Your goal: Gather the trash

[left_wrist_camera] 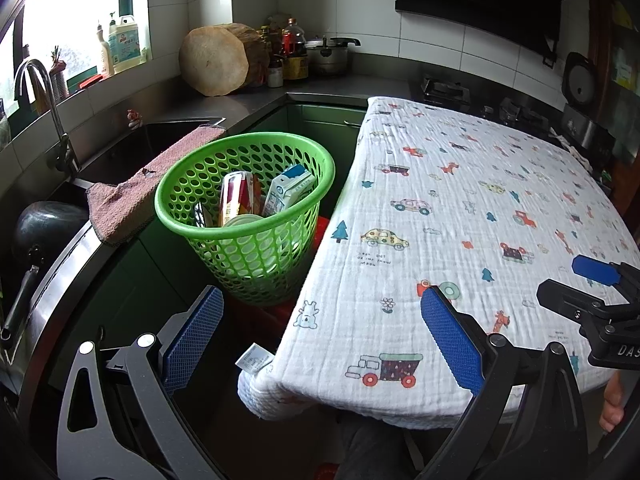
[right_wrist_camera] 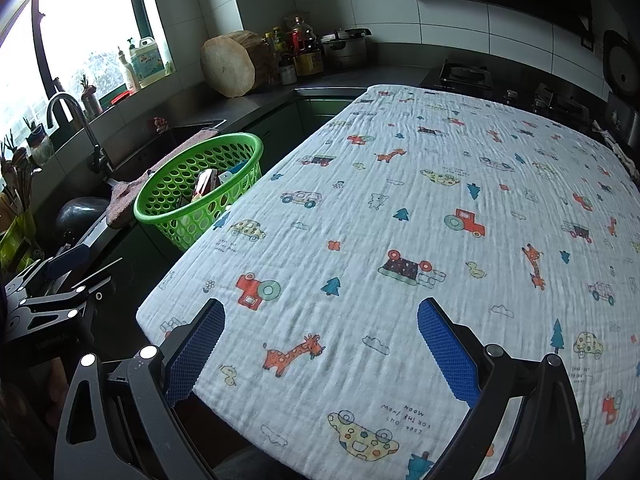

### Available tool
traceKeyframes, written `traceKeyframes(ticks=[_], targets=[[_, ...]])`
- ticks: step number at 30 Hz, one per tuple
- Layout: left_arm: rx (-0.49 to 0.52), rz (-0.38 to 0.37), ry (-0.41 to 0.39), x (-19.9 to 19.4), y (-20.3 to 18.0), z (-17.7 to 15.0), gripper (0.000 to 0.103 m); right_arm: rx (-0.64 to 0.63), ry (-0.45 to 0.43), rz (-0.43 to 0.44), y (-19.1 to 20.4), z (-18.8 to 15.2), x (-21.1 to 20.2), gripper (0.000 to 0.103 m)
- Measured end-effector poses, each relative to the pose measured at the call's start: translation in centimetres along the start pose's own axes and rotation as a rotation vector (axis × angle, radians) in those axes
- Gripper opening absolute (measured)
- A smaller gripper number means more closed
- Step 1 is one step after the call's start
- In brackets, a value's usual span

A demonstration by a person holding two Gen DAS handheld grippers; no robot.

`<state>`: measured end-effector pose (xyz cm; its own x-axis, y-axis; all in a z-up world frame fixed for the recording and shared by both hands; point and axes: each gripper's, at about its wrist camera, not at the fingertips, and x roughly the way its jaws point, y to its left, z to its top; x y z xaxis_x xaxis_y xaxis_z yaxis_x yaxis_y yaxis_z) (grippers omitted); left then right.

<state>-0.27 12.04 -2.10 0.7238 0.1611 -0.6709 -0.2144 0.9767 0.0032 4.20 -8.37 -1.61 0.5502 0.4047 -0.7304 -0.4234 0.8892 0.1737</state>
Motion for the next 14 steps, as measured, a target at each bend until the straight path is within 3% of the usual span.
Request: traceKeyframes(ticks=[14], targets=[[0.002, -0.005, 0.006, 0.19, -0.05, 0.05, 0.098, 0.003, 0.003, 0.000, -0.09, 0.04, 0.04, 0.094]])
